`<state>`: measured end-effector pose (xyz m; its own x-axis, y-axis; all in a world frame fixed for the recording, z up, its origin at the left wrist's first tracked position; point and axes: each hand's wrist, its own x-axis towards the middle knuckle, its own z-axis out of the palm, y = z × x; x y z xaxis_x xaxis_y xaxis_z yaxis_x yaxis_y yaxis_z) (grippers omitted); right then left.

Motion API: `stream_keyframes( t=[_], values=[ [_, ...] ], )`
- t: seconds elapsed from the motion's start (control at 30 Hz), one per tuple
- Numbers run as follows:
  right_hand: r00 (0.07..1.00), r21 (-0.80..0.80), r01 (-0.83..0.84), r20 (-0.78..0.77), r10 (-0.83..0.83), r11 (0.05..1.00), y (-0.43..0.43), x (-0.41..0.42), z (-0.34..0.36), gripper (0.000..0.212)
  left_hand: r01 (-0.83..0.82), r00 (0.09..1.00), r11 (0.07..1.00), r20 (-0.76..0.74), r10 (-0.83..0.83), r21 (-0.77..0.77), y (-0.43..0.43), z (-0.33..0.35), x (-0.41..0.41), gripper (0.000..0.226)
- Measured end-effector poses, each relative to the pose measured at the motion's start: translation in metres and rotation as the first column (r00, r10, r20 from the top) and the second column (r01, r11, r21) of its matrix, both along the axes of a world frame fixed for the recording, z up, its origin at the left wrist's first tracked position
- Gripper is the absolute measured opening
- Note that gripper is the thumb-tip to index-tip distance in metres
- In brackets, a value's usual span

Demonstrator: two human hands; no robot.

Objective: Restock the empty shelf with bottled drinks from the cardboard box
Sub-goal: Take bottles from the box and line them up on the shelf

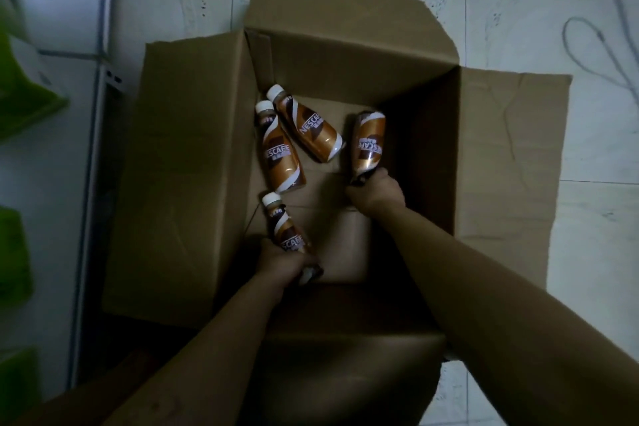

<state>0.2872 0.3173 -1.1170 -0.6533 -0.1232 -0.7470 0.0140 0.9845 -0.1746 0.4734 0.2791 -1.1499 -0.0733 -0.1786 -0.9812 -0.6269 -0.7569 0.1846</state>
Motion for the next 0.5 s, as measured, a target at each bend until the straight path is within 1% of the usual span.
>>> stream_keyframes(
  t=[0.07, 0.1, 0.13, 0.17, 0.2, 0.27, 0.3, 0.33, 0.43, 0.47, 0.5],
  values=[
    [0.999, -0.008, -0.031, -0.018, 0.031, 0.999, 0.009, 0.013, 0.016, 0.078, 0.049, 0.999, 0.999, 0.006, -0.049, -0.002, -0.004, 0.019, -0.002, 0.097],
    [0.995, -0.015, -0.087, -0.053, 0.086, 0.996, 0.015, 0.02, 0.025, 0.083, 0.08, 0.997, 0.997, -0.003, -0.08, 0.0, -0.005, 0.027, -0.003, 0.09],
    [0.984, -0.034, -0.155, -0.094, 0.151, 0.987, 0.02, 0.028, 0.035, 0.083, 0.109, 0.994, 0.994, -0.01, -0.109, 0.011, -0.005, 0.031, -0.004, 0.087],
    [0.969, -0.052, -0.212, -0.136, 0.204, 0.976, 0.026, 0.032, 0.046, 0.075, 0.134, 0.991, 0.991, -0.027, -0.134, 0.023, -0.005, 0.036, -0.004, 0.086],
    [0.958, -0.061, -0.248, -0.164, 0.235, 0.967, 0.031, 0.032, 0.057, 0.064, 0.154, 0.987, 0.988, -0.053, -0.153, 0.024, -0.004, 0.041, -0.005, 0.086],
    [0.955, -0.05, -0.256, -0.17, 0.245, 0.965, 0.037, 0.025, 0.083, 0.042, 0.184, 0.976, 0.983, -0.114, -0.184, -0.008, -0.004, 0.049, -0.004, 0.091],
    [0.956, -0.047, -0.251, -0.169, 0.24, 0.967, 0.04, 0.021, 0.095, 0.036, 0.204, 0.969, 0.978, -0.136, -0.207, -0.036, -0.003, 0.053, -0.003, 0.095],
    [0.954, -0.04, -0.26, -0.163, 0.25, 0.965, 0.042, 0.017, 0.103, 0.032, 0.225, 0.959, 0.972, -0.162, -0.234, -0.072, -0.003, 0.056, -0.002, 0.1],
    [0.9, 0.031, -0.402, -0.17, 0.401, 0.915, 0.04, 0.024, 0.108, 0.026, 0.276, 0.922, 0.945, -0.23, -0.312, -0.175, -0.007, 0.06, -0.003, 0.104],
    [0.901, 0.016, -0.394, -0.188, 0.39, 0.919, 0.041, 0.028, 0.101, 0.025, 0.286, 0.912, 0.938, -0.246, -0.329, -0.196, -0.008, 0.061, -0.004, 0.105],
    [0.926, -0.039, -0.336, -0.194, 0.322, 0.941, 0.043, 0.031, 0.094, 0.024, 0.297, 0.903, 0.931, -0.255, -0.346, -0.212, -0.01, 0.061, -0.005, 0.106]
  ],
)
